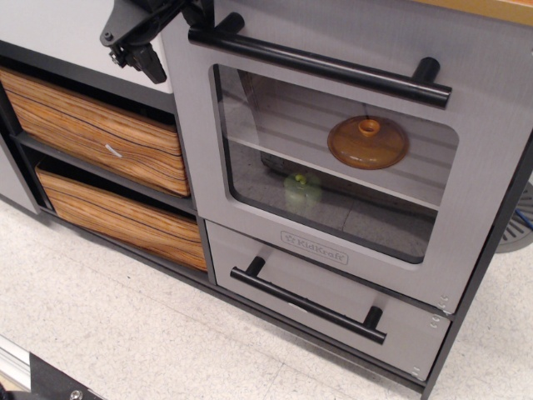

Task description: Open oven

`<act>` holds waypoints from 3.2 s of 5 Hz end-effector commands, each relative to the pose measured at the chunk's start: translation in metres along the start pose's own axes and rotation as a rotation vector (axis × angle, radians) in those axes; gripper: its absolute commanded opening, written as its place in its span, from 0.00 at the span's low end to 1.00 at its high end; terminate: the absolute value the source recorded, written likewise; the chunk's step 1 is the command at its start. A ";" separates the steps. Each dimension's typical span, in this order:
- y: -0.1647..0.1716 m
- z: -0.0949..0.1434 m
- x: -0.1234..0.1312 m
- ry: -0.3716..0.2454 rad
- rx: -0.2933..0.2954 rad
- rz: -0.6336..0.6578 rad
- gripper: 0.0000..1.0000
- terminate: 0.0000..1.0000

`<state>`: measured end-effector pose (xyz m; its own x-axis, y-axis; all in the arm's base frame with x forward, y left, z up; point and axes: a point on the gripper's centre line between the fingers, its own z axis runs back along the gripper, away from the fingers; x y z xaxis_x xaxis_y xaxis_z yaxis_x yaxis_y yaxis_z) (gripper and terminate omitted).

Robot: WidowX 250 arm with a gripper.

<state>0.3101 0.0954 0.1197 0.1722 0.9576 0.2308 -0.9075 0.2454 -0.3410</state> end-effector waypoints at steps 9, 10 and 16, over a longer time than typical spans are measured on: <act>0.121 0.006 0.008 0.102 0.218 -0.369 1.00 0.00; 0.120 0.004 0.038 0.067 0.214 -0.156 1.00 0.00; 0.093 0.002 0.061 0.124 0.149 -0.527 1.00 0.00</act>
<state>0.2468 0.1617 0.0832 0.6722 0.7231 0.1588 -0.7245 0.6866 -0.0597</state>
